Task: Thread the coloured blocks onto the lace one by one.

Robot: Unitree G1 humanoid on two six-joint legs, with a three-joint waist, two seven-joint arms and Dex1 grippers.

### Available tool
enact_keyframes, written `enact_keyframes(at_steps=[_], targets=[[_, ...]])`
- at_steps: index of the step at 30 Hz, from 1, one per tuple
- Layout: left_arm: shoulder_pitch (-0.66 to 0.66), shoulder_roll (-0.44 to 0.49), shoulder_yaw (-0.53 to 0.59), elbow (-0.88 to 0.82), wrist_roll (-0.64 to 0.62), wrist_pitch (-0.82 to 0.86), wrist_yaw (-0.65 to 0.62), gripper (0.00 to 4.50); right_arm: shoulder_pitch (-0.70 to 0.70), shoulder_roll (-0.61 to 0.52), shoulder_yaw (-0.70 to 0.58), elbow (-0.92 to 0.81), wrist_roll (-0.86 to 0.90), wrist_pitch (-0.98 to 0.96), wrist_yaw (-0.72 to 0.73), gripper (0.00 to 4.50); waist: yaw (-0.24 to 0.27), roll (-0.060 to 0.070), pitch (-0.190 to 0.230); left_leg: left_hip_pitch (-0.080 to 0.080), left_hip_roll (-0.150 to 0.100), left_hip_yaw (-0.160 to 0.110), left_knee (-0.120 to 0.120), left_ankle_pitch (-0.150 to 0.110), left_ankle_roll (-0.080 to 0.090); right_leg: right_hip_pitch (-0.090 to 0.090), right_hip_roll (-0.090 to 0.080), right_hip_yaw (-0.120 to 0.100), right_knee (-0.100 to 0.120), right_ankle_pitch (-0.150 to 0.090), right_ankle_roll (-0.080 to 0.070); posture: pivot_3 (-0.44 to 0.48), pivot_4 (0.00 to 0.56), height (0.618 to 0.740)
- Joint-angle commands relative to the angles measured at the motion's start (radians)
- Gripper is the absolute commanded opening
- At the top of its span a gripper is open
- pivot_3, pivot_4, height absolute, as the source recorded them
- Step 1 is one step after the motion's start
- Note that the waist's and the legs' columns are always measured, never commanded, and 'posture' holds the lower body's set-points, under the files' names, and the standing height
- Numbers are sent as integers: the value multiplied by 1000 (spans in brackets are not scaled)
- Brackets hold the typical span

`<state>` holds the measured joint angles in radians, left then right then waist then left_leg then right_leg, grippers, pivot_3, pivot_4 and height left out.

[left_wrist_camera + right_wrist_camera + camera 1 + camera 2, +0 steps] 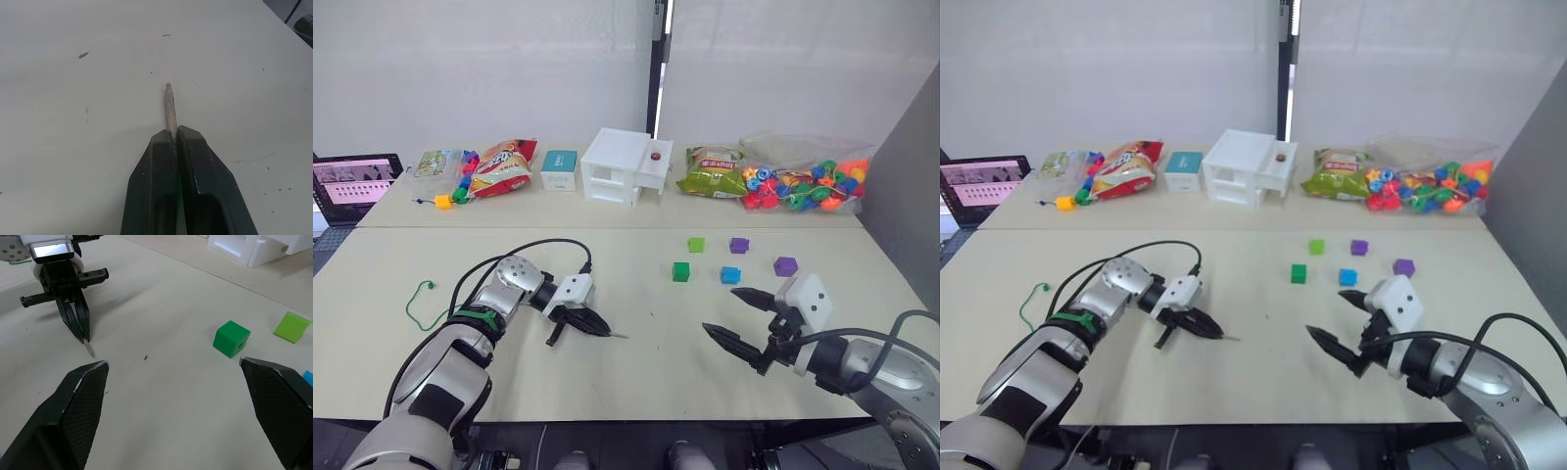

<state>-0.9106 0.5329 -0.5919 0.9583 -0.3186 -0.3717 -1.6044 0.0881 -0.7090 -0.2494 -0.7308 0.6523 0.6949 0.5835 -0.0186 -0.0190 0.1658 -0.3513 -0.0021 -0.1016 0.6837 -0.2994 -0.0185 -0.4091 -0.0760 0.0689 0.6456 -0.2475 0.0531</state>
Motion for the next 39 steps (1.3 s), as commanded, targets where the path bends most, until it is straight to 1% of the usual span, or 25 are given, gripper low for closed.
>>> enact_keyframes(at_steps=[1, 5, 6, 9, 12, 14, 16, 19, 23, 25, 28, 32, 36, 37, 38, 39], targets=[[-1, 90, 16, -148, -34, 101, -10, 26, 54, 51, -68, -47, -5, -17, -75, 4500, -2, -1, 1, -1, 0, 0, 0, 0, 0, -1, 0, 0, 0, 0, 0, 0, 150, 740], [65, 207, 87, -423, -37, 250, -10, 26, 129, 141, -96, -46, -79, -30, -204, 4500, -7, -1, 0, -4, 0, -1, 0, 0, 0, -7, 0, 0, 2, 0, 0, 0, 150, 740], [83, 224, 105, -477, -33, 284, -10, 26, 137, 157, -97, -46, -93, -32, -225, 4500, -8, 0, 0, -5, 0, -1, -1, 0, 0, -8, 0, 0, 2, 0, 0, 0, 150, 740], [164, 270, 179, -698, -70, 465, 53, 26, 150, 234, -77, -7, -182, -52, -334, 4500, -10, 0, 0, -5, 0, 0, -1, 0, 0, -8, 0, 1, 3, 0, 0, 0, 150, 740], [240, 296, 231, -897, -55, 628, 163, 26, 107, 297, -53, 67, -282, -82, -432, 4500, -14, 0, 0, -5, 1, 0, -1, 0, 0, -9, 0, 1, 3, 0, 0, 0, 150, 740], [304, 321, 239, -1024, -8, 707, 236, 26, 42, 327, -37, 149, -330, -113, -473, 4500, -20, 0, 1, -5, 1, 1, -1, 0, -1, -9, 0, 1, 2, 0, 0, 0, 150, 740], [343, 328, 248, -1103, 9, 768, 285, 26, -22, 343, -30, 219, -358, -134, -489, 4500, -25, 1, 1, -5, 1, 1, -3, 0, -1, -10, 0, 2, 3, 0, 0, 0, 150, 740], [371, 304, 271, -1176, -18, 885, 348, 26, -131, 342, -24, 351, -399, -179, -498, 4500, -27, 1, 1, -4, 1, 1, -4, 0, -1, -10, 0, 2, 3, 0, -1, 0, 150, 740], [409, 297, 272, -1220, 14, 930, 403, 26, -257, 324, -27, 527, -427, -224, -480, 4500, -27, 1, 1, -4, 1, 2, -4, 0, -1, -10, 0, 2, 3, 0, -1, 0, 150, 740], [434, 286, 281, -1240, 16, 925, 430, 26, -321, 312, -23, 628, -429, -248, -451, 4500, -25, 1, 1, -4, 1, 2, -5, 0, -1, -11, 0, 2, 3, 0, -1, 0, 150, 740], [470, 290, 286, -1258, 19, 918, 446, 26, -450, 302, -22, 838, -452, -290, -456, 4500, -28, 1, 1, -5, 0, 3, -5, 0, -1, -11, -1, 2, 2, 0, -1, 0, 150, 740], [498, 285, 294, -1264, 26, 907, 464, 26, -582, 296, -28, 1064, -475, -377, -471, 4500, -30, 1, 1, -4, 1, 4, -6, 0, -1, -12, 0, 3, 3, 0, -1, 0, 150, 740], [517, 285, 301, -1261, 33, 894, 477, 26, -661, 296, -22, 1218, -491, -443, -476, 4500, -31, 1, 1, -4, 1, 4, -6, 1, -1, -12, -1, 3, 2, 0, -1, 0, 150, 740], [521, 287, 301, -1261, 36, 890, 479, 0, -665, 298, -24, 1234, -487, -449, -472, 3985, -30, 1, 1, -4, 1, 4, -6, 1, -1, -12, -1, 3, 2, 0, -1, 0, 150, 740], [525, 287, 304, -1262, 37, 888, 482, 0, -663, 300, -22, 1239, -488, -455, -472, 3721, -29, 1, 1, -4, 1, 4, -6, 1, -1, -12, -1, 3, 2, 0, -1, 0, 150, 740], [528, 288, 306, -1262, 38, 886, 484, 0, -661, 302, -22, 1239, -486, -457, -474, 3355, -29, 1, 1, -4, 0, 4, -6, 1, -1, -12, -1, 3, 2, 0, -1, 0, 150, 740]])
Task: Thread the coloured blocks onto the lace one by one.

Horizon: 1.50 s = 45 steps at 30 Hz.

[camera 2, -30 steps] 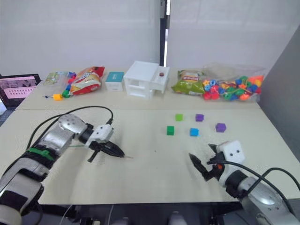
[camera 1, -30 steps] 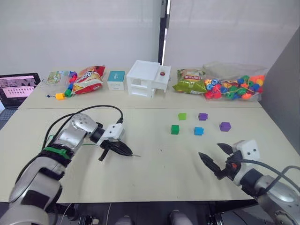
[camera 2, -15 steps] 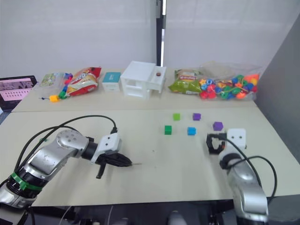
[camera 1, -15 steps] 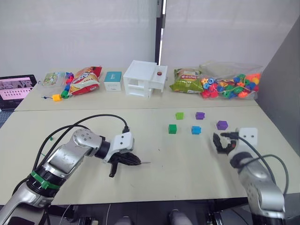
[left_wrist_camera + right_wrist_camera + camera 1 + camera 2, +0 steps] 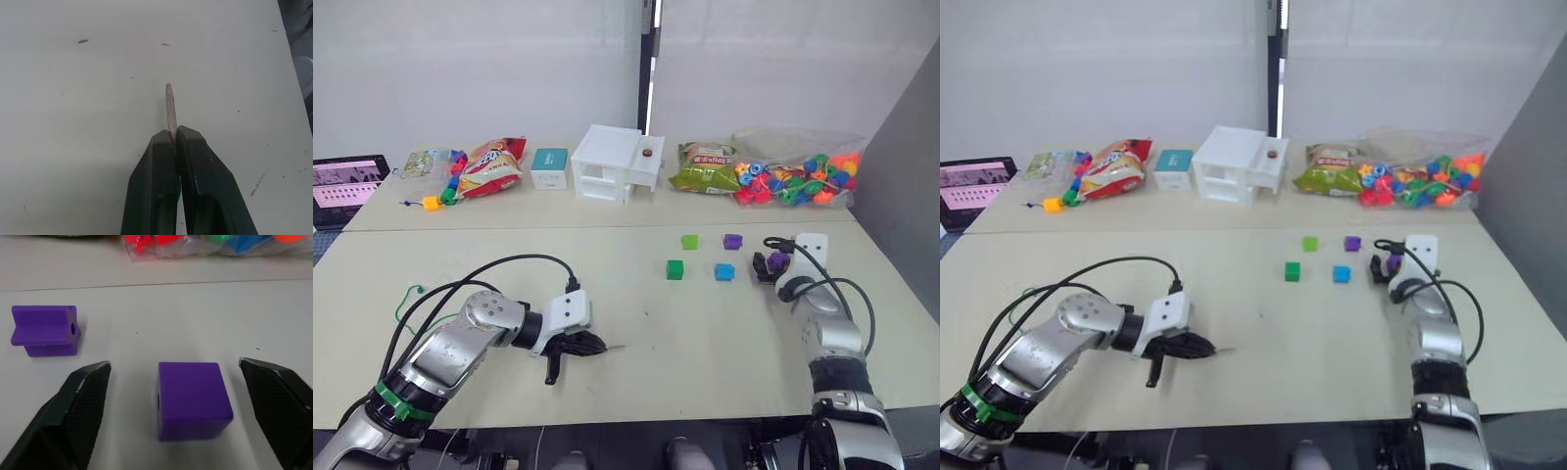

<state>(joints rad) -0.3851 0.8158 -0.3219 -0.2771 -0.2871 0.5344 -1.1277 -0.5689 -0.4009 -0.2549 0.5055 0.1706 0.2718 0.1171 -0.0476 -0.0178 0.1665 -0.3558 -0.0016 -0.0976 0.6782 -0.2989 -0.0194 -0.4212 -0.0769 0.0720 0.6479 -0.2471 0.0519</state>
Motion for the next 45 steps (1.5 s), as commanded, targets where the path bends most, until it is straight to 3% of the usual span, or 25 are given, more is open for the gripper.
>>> enact_keyframes(at_steps=[1, 6, 10, 14, 17, 19, 22, 25, 33, 37, 40, 42, 45], targets=[[6, 6, 39, -27, 8, -22, 9, 0, 2, -1, -18, -6, 1, -35, -5, 2976, 0, 0, 0, 0, 0, 0, 0, 0, 0, 0, 0, 0, 0, 0, 0, 0, 150, 740], [11, 5, 44, -27, 20, -25, 16, 0, 28, 18, -32, -64, 21, -20, -21, 1300, -1, 0, 0, 0, 0, 0, 0, 0, 0, 0, 0, 0, 0, 0, 0, 0, 150, 740], [5, 0, 41, -29, 22, -23, 20, 0, 56, 39, -54, -162, 51, -7, -29, 1184, -1, 0, 0, 0, 0, 0, 0, 0, 0, 0, 0, 0, 0, 0, 0, 0, 150, 740], [5, 4, 45, -29, 25, -27, 19, 0, 231, 84, -25, -654, 98, 173, -70, 1184, 3, 1, 0, -2, 0, -2, -1, 0, 0, -2, 0, -1, 1, 0, 0, 0, 150, 740], [-23, 2, 49, -2, 30, -24, 17, 0, 406, 159, 92, -1183, 200, 416, -152, 1184, 3, 2, 0, -5, 0, -3, 0, 0, 0, -4, 0, -2, 2, 0, 0, 0, 150, 740], [-51, -10, 50, 20, 32, -12, 20, 0, 458, 188, 161, -1379, 257, 538, -187, 1184, 0, 3, 0, -5, 0, -3, 0, 0, 0, -5, 0, -2, 2, 0, 0, 0, 150, 740], [-91, -11, 35, 51, 39, -10, -6, 0, 523, 232, 300, -1531, 342, 689, -253, 1184, 2, 2, 0, -4, 0, -3, 1, 0, 0, -2, 0, -2, 0, 0, 0, 0, 150, 740], [-107, -8, 27, 53, 43, -7, -25, 0, 585, 296, 393, -1552, 360, 753, -309, 1184, 5, 2, -1, 0, 0, -4, 1, 0, 0, 1, 1, -2, 0, 0, 0, 0, 150, 740], [-109, 53, 43, 8, 34, 35, -93, 0, 661, 349, 648, -1237, 108, 560, -366, 1184, 0, 1, -1, 0, 1, -3, -1, 0, 0, -1, 1, -2, 0, -1, -1, 0, 150, 740], [-120, 66, 40, 17, 42, 36, -114, 0, 711, 391, 699, -1100, 55, 486, -360, 1184, 1, 1, -1, 0, 1, -3, -1, 0, 0, -1, 1, -2, 0, -1, -1, 0, 150, 740], [-129, 70, 38, 29, 45, 31, -128, 0, 760, 411, 693, -1107, 45, 438, -343, 1184, 1, 0, -2, 1, 1, -3, -1, 0, 0, 0, 1, -2, 0, -1, -1, 0, 150, 740], [-135, 64, 36, 37, 48, 30, -126, 0, 776, 394, 667, -1156, 51, 418, -312, 2259, 1, 0, -2, 1, 1, -3, -1, 0, 0, 0, 1, -2, 0, -1, -1, 0, 150, 740], [-137, 39, 31, 38, 54, 33, -103, 0, 758, 305, 603, -1255, 79, 444, -217, 3263, 3, 0, -1, 0, 1, -3, -1, 0, 0, 0, 1, -2, 0, -1, 0, 0, 150, 740]])
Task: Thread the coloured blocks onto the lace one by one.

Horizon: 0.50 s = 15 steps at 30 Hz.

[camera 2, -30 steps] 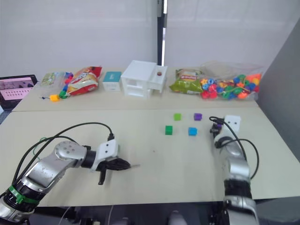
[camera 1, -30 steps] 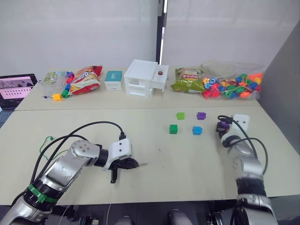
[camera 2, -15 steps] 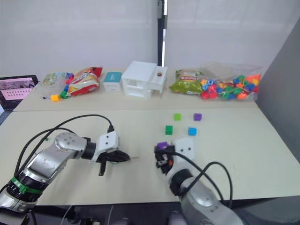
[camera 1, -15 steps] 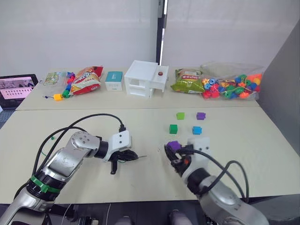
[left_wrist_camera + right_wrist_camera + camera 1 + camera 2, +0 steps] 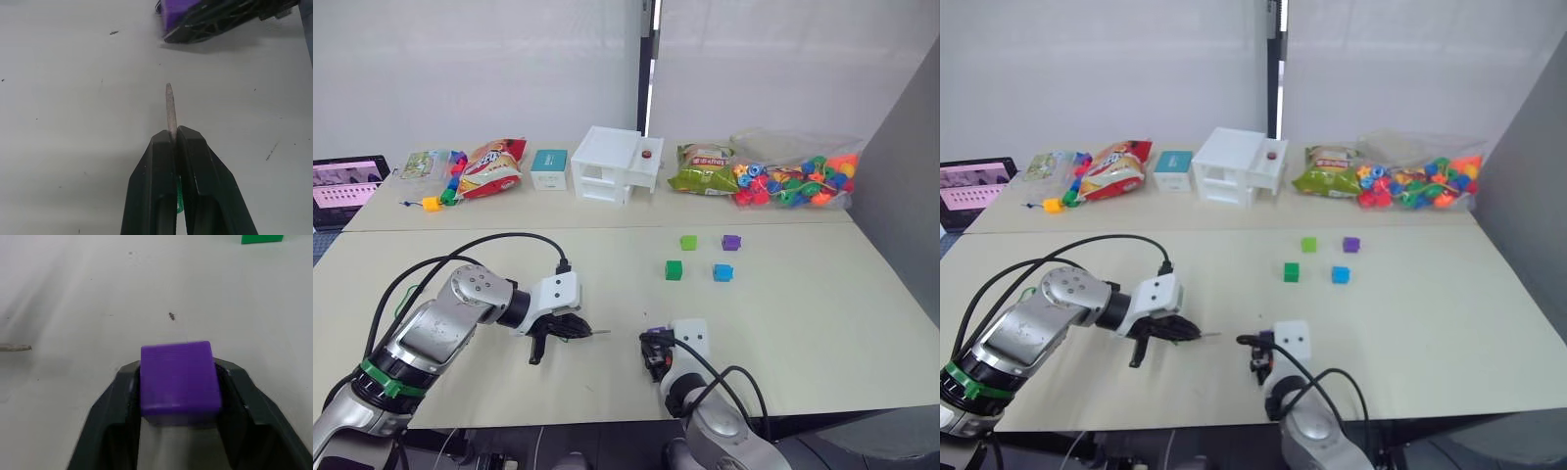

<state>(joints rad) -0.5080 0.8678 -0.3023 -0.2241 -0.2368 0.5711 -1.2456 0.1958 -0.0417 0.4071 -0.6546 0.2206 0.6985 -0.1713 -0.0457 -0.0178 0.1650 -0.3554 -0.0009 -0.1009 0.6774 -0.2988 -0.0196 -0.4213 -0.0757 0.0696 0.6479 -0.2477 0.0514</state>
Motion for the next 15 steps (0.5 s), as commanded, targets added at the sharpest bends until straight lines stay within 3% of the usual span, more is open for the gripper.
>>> enact_keyframes(at_steps=[1, 4, 8, 11, 15], targets=[[-11, -21, 12, -19, 4, -2, 23, 0, -22, -91, -91, -124, 53, 36, 116, 3620, 3, 0, 0, -1, 0, 0, 0, 0, 0, 0, -1, 0, 0, 0, 0, 0, 150, 740], [0, -37, 20, -40, -5, 8, 43, 0, -86, -233, -198, -191, 207, 101, 315, 4452, 2, -1, 1, -1, -1, 1, 2, 0, 0, 0, -1, 0, -1, 0, 0, 0, 150, 740], [22, -44, 33, -65, -14, 17, 63, 0, -247, -465, -343, -98, 365, 96, 639, 4452, -4, -1, 1, 0, 0, 0, 1, 0, 0, 1, 1, 0, 0, 0, 0, 0, 150, 740], [53, -28, 51, -119, -40, 60, 65, 0, -469, -648, -295, 103, 356, 34, 948, 4452, -9, -1, 2, 1, 0, 2, 2, 0, 0, 2, 0, 1, -1, 0, 0, 0, 150, 740], [92, -7, 73, -214, -99, 161, 72, 0, -698, -722, -137, 354, 248, -131, 1261, 4452, -7, -2, 2, 1, 1, 2, 1, 0, 0, 1, 1, 0, -1, 0, 0, 0, 150, 740]])
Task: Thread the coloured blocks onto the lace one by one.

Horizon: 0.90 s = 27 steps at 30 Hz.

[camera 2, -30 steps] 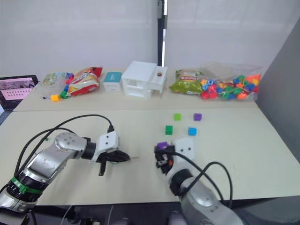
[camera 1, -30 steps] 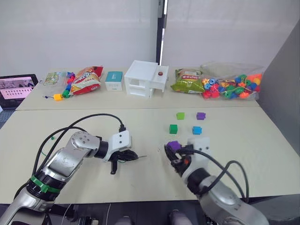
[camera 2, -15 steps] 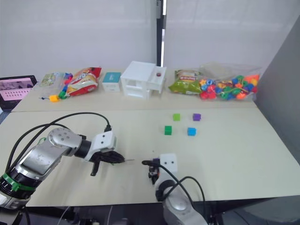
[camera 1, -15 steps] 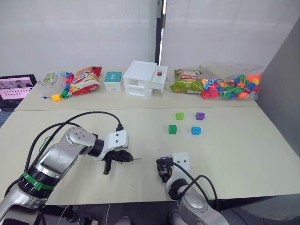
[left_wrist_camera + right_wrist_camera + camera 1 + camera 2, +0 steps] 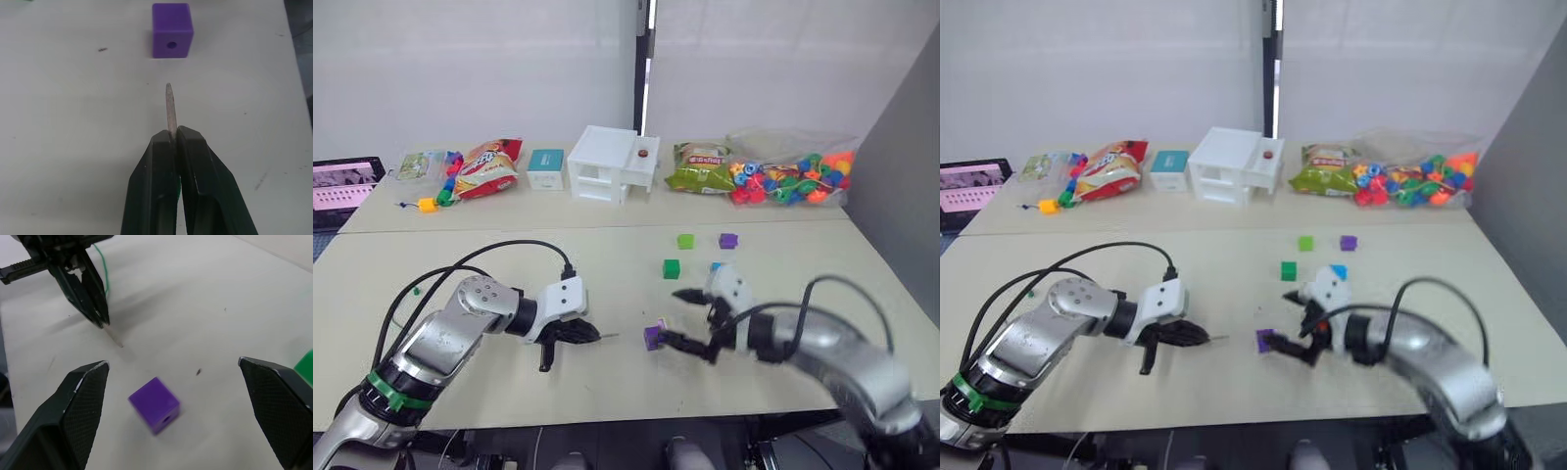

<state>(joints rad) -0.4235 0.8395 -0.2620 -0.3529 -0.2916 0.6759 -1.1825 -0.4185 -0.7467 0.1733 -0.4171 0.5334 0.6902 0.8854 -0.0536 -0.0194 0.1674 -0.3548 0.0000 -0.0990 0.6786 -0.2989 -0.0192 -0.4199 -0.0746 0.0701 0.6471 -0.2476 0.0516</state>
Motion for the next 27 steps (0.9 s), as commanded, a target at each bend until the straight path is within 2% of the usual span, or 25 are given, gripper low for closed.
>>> enact_keyframes(at_steps=[1, 7, 13, 16, 23, 27], targets=[[11, 24, 32, -104, -52, 78, 16, 0, -125, -19, 136, 175, -99, -172, 271, 4452, 1, 0, 0, 0, 0, 0, 0, 0, 0, 0, 0, 0, 0, 0, 0, 0, 150, 740], [4, 18, 17, -149, -65, 150, 69, 0, -250, 25, 258, 424, -245, -398, 483, 4452, 12, 0, 0, -4, -2, 0, 2, 0, 0, -2, -3, -1, -1, 0, 1, 0, 150, 740], [14, 21, 2, -149, -57, 136, 97, 0, -272, 82, 264, 565, -328, -530, 525, 4452, 11, 0, 0, -4, -1, 0, 2, 0, 0, -3, -2, 0, 0, 1, 1, 0, 150, 740], [19, 19, -4, -150, -57, 132, 109, 0, -247, 101, 256, 574, -354, -561, 502, 3625, 11, 0, 0, -4, -1, 0, 2, 0, 0, -3, -2, 0, 0, 1, 1, 0, 150, 740], [-13, 7, -61, -134, -44, 170, 132, 0, -146, 124, 218, 514, -371, -534, 407, 1221, 13, 0, 0, -4, -2, 0, 2, 0, 0, -3, -3, 0, 0, 1, 1, 0, 150, 740], [-84, -12, -134, -103, -12, 236, 155, 0, -93, 124, 194, 413, -366, -459, 351, 1178, 12, 0, 0, -4, -2, -1, 2, 0, 0, -3, -2, 0, 1, 1, 1, 0, 150, 740]])
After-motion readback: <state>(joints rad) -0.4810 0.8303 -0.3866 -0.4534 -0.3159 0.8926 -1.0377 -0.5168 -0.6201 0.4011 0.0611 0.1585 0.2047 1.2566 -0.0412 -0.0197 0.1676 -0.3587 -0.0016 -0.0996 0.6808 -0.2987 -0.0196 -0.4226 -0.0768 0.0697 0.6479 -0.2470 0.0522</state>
